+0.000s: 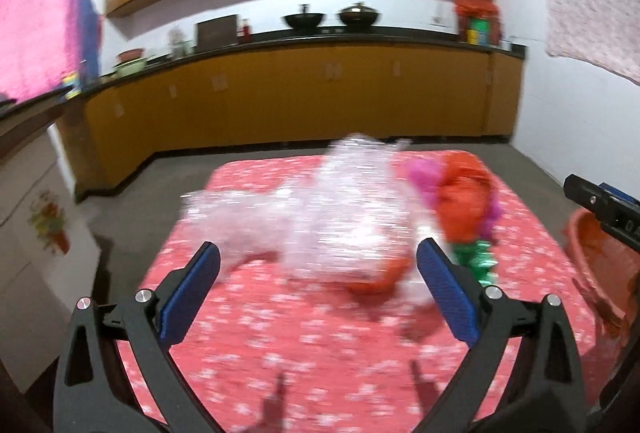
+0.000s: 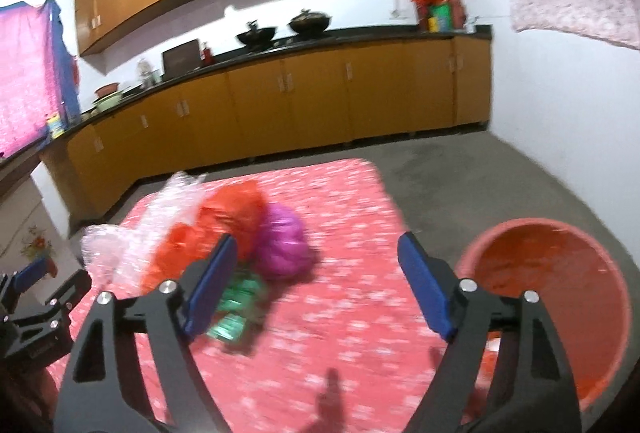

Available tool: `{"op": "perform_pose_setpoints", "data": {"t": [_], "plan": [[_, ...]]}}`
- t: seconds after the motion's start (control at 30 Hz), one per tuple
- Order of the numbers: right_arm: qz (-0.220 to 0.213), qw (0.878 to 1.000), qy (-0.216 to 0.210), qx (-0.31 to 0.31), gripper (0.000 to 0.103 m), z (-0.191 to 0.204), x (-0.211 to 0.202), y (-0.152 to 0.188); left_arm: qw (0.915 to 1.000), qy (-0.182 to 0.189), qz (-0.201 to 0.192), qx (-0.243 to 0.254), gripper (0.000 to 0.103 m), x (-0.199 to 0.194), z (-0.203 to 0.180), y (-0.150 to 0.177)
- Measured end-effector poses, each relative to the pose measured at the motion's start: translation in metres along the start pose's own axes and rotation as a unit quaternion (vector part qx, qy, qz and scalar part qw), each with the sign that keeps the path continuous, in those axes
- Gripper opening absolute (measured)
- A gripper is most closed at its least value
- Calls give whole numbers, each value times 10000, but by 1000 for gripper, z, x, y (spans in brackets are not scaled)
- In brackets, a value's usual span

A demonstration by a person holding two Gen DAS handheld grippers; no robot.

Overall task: Collect trash
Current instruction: 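Reach the right gripper to another red bag and close on it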

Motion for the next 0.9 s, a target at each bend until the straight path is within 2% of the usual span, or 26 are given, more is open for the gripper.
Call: {"op": "perform_pose_setpoints", "data": {"t": [0.13,0.27,0.53,0.6,0.67,0.9], "plan": [[211,9997,-144,47,80,37,27,-4,9996,-214,14,-166,98,10,30,0],[230,9997,-42,47,80,66,54,-6,9989,-284,2,-376,98,16,51,0],[337,9990,250,-178,80,89,90,-3,9986,-237,67,-468,98,27,56,3],[363,9985,288,-297,72,92,95,-1,9986,-203,70,-476,98,29,54,3],[430,9980,233,-394,57,93,97,2,9987,-166,74,-483,98,30,53,2],[325,9989,11,-338,52,85,82,5,9991,17,56,-423,98,33,35,-6]]}}
Point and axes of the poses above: each gripper's, at about its wrist camera, not at the fingertips, and x roughly the way its jaws point, z to its left, y to its underside, the point moved 1 cm from there along x, roughly the way its jaws point, and after that the axes turned 7 degrees about y, right-handed, at the moved point
